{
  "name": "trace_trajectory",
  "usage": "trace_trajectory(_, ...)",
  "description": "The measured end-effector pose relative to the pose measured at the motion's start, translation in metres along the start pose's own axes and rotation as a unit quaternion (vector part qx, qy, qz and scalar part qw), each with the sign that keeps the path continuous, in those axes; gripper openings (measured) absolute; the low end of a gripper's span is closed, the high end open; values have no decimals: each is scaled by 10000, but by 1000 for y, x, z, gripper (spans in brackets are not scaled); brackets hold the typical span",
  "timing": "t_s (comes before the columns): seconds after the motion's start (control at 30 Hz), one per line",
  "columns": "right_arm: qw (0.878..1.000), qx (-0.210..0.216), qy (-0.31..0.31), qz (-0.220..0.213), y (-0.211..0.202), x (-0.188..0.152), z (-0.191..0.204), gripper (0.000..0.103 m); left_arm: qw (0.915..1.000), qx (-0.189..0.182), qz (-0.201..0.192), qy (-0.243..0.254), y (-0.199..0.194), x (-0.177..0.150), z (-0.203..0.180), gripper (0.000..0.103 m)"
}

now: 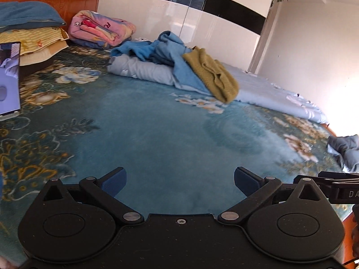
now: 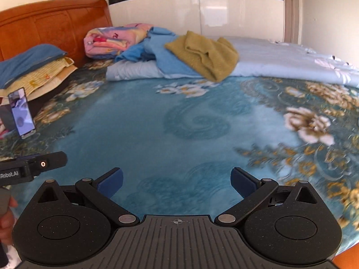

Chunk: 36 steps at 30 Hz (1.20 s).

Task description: Fold clothes

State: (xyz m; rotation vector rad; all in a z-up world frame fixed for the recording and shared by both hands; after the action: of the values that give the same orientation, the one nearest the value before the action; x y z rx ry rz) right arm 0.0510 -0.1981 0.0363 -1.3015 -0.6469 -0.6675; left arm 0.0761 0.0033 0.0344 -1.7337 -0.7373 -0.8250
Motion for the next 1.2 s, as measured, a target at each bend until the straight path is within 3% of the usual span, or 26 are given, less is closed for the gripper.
trace_trajectory(0.2, 9992, 0, 384, -147, 7, -20, 12, 103, 9994, 317, 107, 36, -3, -18, 13, 101)
trace_trajectory(0.4, 9995, 28, 250, -163, 5, -41, 25, 103, 9983, 554, 157, 99, 1, -31, 0, 101)
trace_trajectory(0.5, 9999, 68, 118, -99, 8, -49, 30, 103, 9954, 912, 228, 159, 3, -38, -1, 101)
trace_trajectory(0.67, 9997, 79, -177, -164, 5, -56, 36, 103, 9949, 948, 272, 218, 2, -44, -1, 101)
trace_trajectory(1.2, 9999, -79, 99, -117, 3, -64, 14, 103, 9924, 1151, 9, 425, -6, -40, -1, 102)
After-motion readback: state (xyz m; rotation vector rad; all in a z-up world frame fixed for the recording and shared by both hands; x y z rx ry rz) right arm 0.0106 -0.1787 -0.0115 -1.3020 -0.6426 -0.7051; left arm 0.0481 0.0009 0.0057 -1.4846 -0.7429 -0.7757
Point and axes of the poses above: each gripper's, at about its wrist camera, not at the fingertips, and y roughly the way its jaws point, z to its left, x to its top, the point moved 10 cm from there along y, roughly the way its jaws point, and after that the axes turned 3 degrees about x, right-handed, at the moved point
